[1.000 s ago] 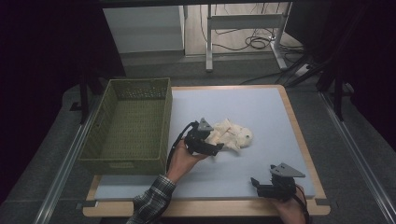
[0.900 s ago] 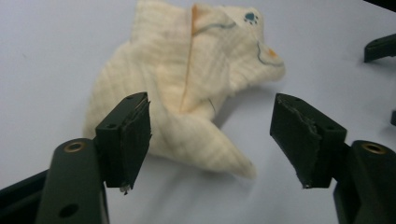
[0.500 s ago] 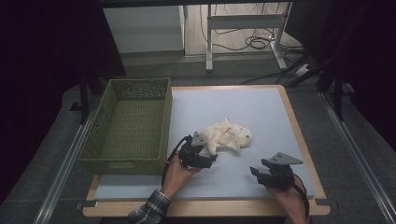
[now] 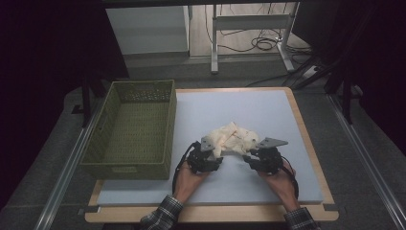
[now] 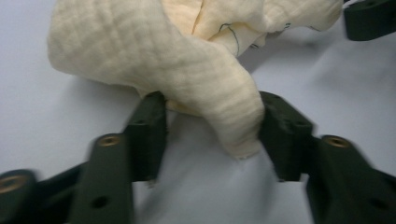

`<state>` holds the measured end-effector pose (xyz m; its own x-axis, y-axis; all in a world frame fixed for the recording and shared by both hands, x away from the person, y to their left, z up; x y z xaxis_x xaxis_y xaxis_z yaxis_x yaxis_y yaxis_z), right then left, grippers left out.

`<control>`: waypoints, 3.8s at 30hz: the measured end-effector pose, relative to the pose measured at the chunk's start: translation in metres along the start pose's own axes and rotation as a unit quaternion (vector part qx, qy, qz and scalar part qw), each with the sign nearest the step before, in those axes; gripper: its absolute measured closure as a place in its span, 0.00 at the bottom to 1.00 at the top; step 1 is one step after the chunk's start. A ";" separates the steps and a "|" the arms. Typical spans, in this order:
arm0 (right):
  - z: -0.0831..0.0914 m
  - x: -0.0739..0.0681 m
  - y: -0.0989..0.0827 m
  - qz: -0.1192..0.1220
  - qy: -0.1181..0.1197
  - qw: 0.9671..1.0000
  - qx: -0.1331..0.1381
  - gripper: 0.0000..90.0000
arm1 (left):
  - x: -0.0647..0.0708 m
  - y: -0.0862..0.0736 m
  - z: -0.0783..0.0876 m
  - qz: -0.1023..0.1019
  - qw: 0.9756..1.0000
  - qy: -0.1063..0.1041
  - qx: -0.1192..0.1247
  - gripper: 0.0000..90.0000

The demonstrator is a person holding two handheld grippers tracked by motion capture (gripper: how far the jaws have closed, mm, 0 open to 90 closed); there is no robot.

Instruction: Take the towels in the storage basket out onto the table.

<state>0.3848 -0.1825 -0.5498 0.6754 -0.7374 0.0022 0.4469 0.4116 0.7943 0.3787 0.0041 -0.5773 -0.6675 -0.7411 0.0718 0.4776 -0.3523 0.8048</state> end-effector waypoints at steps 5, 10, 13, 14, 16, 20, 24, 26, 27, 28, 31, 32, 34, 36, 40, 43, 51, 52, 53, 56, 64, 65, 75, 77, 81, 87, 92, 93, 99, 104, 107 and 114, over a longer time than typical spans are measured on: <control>-0.009 0.002 0.005 0.004 0.002 1.000 -0.014 0.96 | -0.006 0.002 0.009 0.006 1.000 0.004 0.005 0.89; 0.010 0.012 0.010 0.000 -0.008 1.000 -0.006 0.97 | -0.013 0.007 0.019 0.020 1.000 0.006 0.016 0.92; 0.035 0.027 0.013 -0.003 -0.023 1.000 0.003 0.97 | -0.017 0.012 0.030 0.023 0.999 0.009 0.024 0.93; 0.041 0.031 0.013 -0.002 -0.028 1.000 0.003 0.97 | -0.017 0.013 0.032 0.024 0.999 0.009 0.026 0.93; 0.051 0.038 0.012 -0.006 -0.039 0.999 0.006 0.97 | -0.017 0.014 0.037 0.023 0.999 0.010 0.028 0.93; 0.067 0.047 0.009 -0.006 -0.051 0.999 0.008 0.97 | -0.014 0.016 0.044 0.021 0.999 0.006 0.033 0.93; 0.092 0.048 -0.001 -0.004 -0.053 0.998 0.012 0.96 | -0.003 0.016 0.055 0.010 0.999 -0.010 0.031 0.93; 0.097 0.047 -0.004 -0.004 -0.052 0.999 0.011 0.96 | 0.004 0.013 0.061 -0.001 1.000 -0.017 0.023 0.92; 0.104 0.041 -0.013 -0.001 -0.045 0.999 0.009 0.96 | 0.011 0.008 0.066 -0.011 1.000 -0.024 0.015 0.92; 0.104 0.041 -0.013 -0.001 -0.045 0.999 0.009 0.96 | 0.011 0.008 0.066 -0.011 1.000 -0.024 0.015 0.91; 0.114 0.028 -0.036 -0.002 -0.028 1.000 0.002 0.96 | 0.023 -0.007 0.072 -0.019 0.999 -0.044 -0.002 0.90; 0.116 0.025 -0.042 -0.002 -0.026 1.000 -0.002 0.96 | 0.023 -0.007 0.072 -0.019 0.999 -0.044 -0.002 0.90; 0.118 0.018 -0.054 -0.004 -0.021 1.000 -0.006 0.96 | 0.029 -0.016 0.074 -0.024 0.998 -0.055 -0.011 0.89; 0.120 0.013 -0.065 -0.006 -0.016 1.000 -0.009 0.96 | 0.037 -0.030 0.074 -0.026 0.997 -0.070 -0.028 0.88; 0.122 0.005 -0.086 -0.020 -0.006 1.000 -0.016 0.96 | 0.042 -0.043 0.073 -0.023 0.996 -0.079 -0.042 0.79; 0.123 0.004 -0.100 -0.027 -0.004 0.999 -0.030 0.89 | 0.042 -0.054 0.076 -0.019 0.995 -0.081 -0.049 0.65; 0.150 0.023 -0.102 -0.048 -0.032 0.998 -0.013 0.78 | 0.031 -0.045 0.099 -0.011 0.998 -0.059 -0.026 0.52; 0.150 0.025 -0.100 -0.051 -0.033 0.998 -0.010 0.78 | 0.029 -0.039 0.101 -0.010 0.998 -0.054 -0.022 0.52; 0.149 0.028 -0.098 -0.051 -0.033 0.998 -0.007 0.78 | 0.029 -0.039 0.101 -0.010 0.998 -0.054 -0.022 0.52; 0.144 0.031 -0.092 -0.052 -0.032 0.998 -0.003 0.78 | 0.029 -0.028 0.103 -0.011 0.998 -0.053 -0.013 0.52; 0.113 0.039 -0.064 -0.030 -0.033 0.999 -0.006 0.74 | 0.024 -0.008 0.114 -0.012 0.999 -0.045 -0.003 0.47; 0.110 0.040 -0.061 -0.030 -0.032 0.999 -0.005 0.74 | 0.024 -0.006 0.112 -0.010 0.999 -0.044 -0.004 0.47; 0.085 0.049 -0.030 -0.034 -0.018 0.999 0.002 0.73 | 0.016 0.039 0.067 -0.007 0.999 -0.037 -0.002 0.54; 0.079 0.051 -0.023 -0.036 -0.013 0.999 0.002 0.73 | 0.012 0.050 0.057 -0.004 0.999 -0.034 -0.002 0.55; 0.066 0.054 -0.007 -0.033 -0.004 0.999 0.004 0.73 | 0.003 0.069 0.036 -0.010 1.000 -0.023 -0.008 0.57; 0.045 0.058 0.016 -0.027 -0.005 1.000 0.006 0.72 | -0.011 0.083 0.003 -0.001 0.999 -0.027 -0.026 0.57; 0.029 0.063 0.028 -0.038 -0.008 0.999 0.008 0.66 | -0.017 0.080 -0.016 0.021 0.998 -0.044 -0.036 0.46; 0.021 0.064 0.032 -0.043 -0.008 0.999 0.008 0.60 | -0.017 0.074 -0.022 0.026 0.997 -0.054 -0.045 0.44; 0.001 0.063 0.030 -0.057 0.001 0.998 -0.020 0.63 | -0.012 0.054 -0.032 0.030 0.993 -0.079 -0.077 0.49; -0.001 0.055 0.024 -0.048 0.006 0.998 -0.044 0.97 | -0.005 0.051 -0.029 0.026 0.993 -0.089 -0.076 0.90; 0.005 0.055 0.027 -0.034 -0.003 0.999 -0.041 0.98 | -0.004 0.060 -0.019 0.013 0.996 -0.074 -0.050 0.92; 0.048 0.065 0.049 -0.024 -0.026 0.999 0.009 0.98 | -0.015 0.095 0.032 -0.023 0.998 0.011 0.049 0.92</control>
<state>0.4223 -0.2354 -0.4819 0.6212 -0.7837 -0.0051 0.4679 0.3656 0.8046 0.4155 0.0001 -0.4826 -0.6744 -0.7381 0.0203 0.3875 -0.3304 0.8606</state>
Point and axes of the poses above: each handheld gripper's, and its own axes: z roughly backward along the jaws, y roughly out of its top, x roughly to its right, the point moved 6 cm from there along -z, roughly forward along the jaws, and after that the axes turned 4 degrees about x, right-handed, at the moved point
